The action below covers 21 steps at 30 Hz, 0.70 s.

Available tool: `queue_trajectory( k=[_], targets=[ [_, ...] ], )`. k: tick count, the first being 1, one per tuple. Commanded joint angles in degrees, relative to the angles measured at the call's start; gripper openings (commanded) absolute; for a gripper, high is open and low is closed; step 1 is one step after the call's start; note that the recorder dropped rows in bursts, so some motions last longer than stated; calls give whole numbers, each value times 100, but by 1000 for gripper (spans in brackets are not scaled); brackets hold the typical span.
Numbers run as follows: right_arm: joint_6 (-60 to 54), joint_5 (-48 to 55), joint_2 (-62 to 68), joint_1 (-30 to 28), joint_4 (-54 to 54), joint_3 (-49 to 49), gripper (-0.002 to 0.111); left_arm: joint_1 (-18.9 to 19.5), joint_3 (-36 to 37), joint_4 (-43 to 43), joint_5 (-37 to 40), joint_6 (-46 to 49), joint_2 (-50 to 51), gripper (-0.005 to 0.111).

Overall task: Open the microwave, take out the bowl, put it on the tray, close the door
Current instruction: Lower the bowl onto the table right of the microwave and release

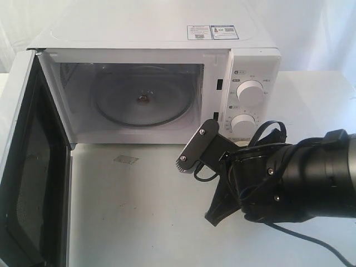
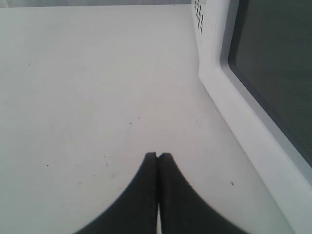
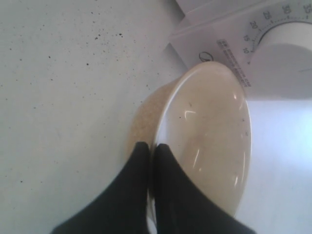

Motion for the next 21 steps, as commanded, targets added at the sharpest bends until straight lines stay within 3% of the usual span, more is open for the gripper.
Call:
queue_trajectory(
  k=[1,21],
  targets=[
    [-17,18,-62,-51,-260,10,0,-45,21,-44,19,-2,-24,0],
    [-125,85,-62,-51,-311,10,0,-45,21,-44,19,-2,-24,0]
  ],
)
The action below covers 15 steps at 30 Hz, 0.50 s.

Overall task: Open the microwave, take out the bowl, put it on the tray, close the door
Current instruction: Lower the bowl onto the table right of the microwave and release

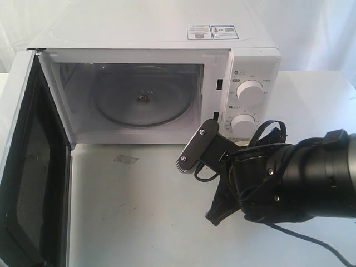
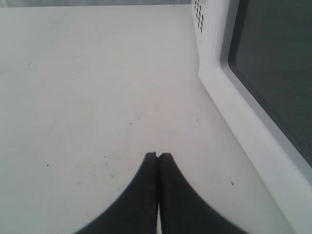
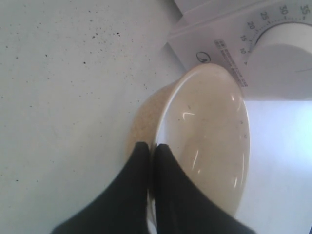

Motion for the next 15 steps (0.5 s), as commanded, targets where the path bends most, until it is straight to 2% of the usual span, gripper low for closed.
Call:
queue_trajectory(
  k=[1,11,15],
  targets=[
    [-62,35,-62,-51,-277,10,0,-45,21,-44,19,-2,-24,0],
    [-62,10,-62,-51,-519,10,0,-45,21,-44,19,-2,-24,0],
    [-62,-27,-62,-245,-519,10,0,-45,21,-44,19,-2,-24,0]
  ],
)
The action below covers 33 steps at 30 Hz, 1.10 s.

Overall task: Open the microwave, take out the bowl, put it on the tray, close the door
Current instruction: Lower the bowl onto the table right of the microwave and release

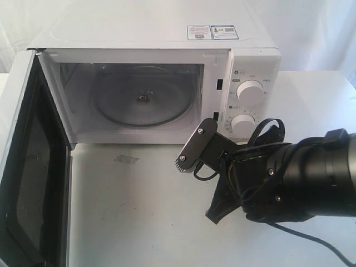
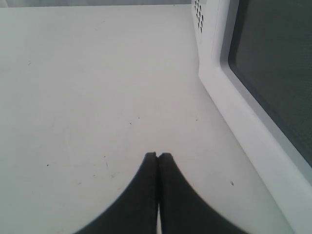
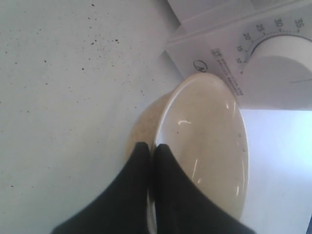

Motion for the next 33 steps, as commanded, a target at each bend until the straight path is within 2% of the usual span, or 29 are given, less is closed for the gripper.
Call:
queue_trajectory(
  k=[1,11,24,33],
  targets=[
    [-57,51,-62,-240,-341,10,0,-45,21,-44,19,-2,-24,0],
    [-47,-342,-62,-237,-229,10,0,-45,21,-44,19,-2,-24,0],
    [-47,-355,-62,-237,-431,10,0,-45,21,-44,19,-2,-24,0],
    [-47,-355,-62,-460,-474,10,0,-45,21,-44,19,-2,-24,0]
  ],
)
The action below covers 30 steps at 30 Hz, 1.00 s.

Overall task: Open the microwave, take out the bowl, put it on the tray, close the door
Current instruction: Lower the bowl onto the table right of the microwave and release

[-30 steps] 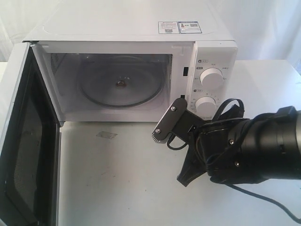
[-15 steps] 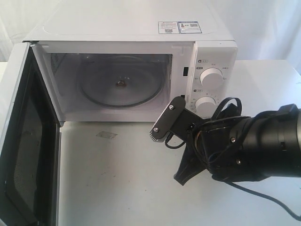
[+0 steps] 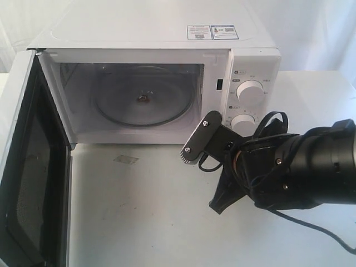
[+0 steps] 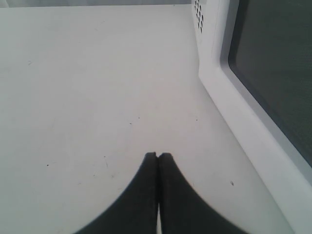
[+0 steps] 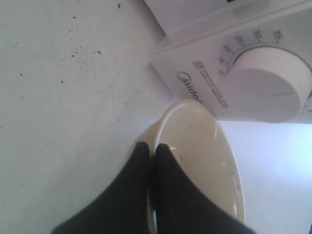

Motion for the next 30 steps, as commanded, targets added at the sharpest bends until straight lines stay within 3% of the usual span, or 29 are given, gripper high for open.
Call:
queue_trajectory(
  k=[1,6,12,14,21,30],
  targets=[
    [-47,-4,-62,-90,-171,10,0,-45,21,-44,19,-2,-24,0],
    [125,-400,-62,-90,-160,10,3,-45,21,-44,19,-2,-24,0],
    [125,-338,-62,-90,-160,10,28,-45,21,-44,19,-2,-24,0],
    [125,-140,-62,-90,-160,10,31,-45,21,-44,19,-2,-24,0],
    [125,149,-62,-90,-148,10,31,-45,21,-44,19,-2,-24,0],
    [159,-646,-74,-90,-125,10,31,-45,21,-44,19,-2,-24,0]
  ],
)
